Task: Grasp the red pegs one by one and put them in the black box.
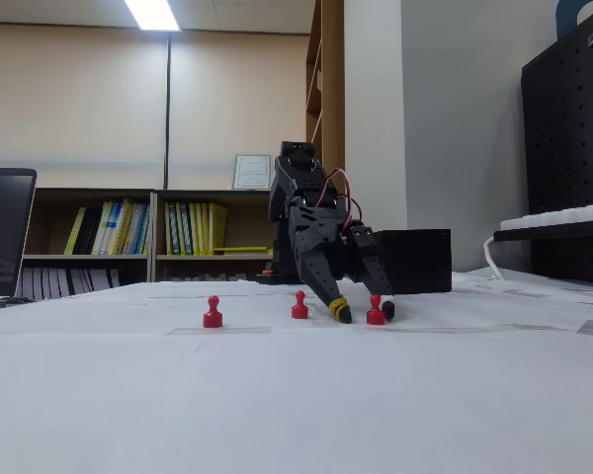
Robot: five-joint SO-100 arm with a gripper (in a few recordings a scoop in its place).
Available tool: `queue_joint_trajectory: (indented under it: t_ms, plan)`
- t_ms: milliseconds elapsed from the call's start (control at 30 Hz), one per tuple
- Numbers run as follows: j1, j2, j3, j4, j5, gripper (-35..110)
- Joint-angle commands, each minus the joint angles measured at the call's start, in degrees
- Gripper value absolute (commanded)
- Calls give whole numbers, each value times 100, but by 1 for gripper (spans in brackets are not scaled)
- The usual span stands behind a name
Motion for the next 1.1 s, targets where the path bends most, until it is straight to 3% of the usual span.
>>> queue_joint_trajectory:
  t_ms: [0, 800, 1067]
  plan:
    - [9, 141, 246, 26, -35, 13]
    - [-237, 185, 237, 44, -141, 10]
    - [-255, 53, 229, 237, -378, 0]
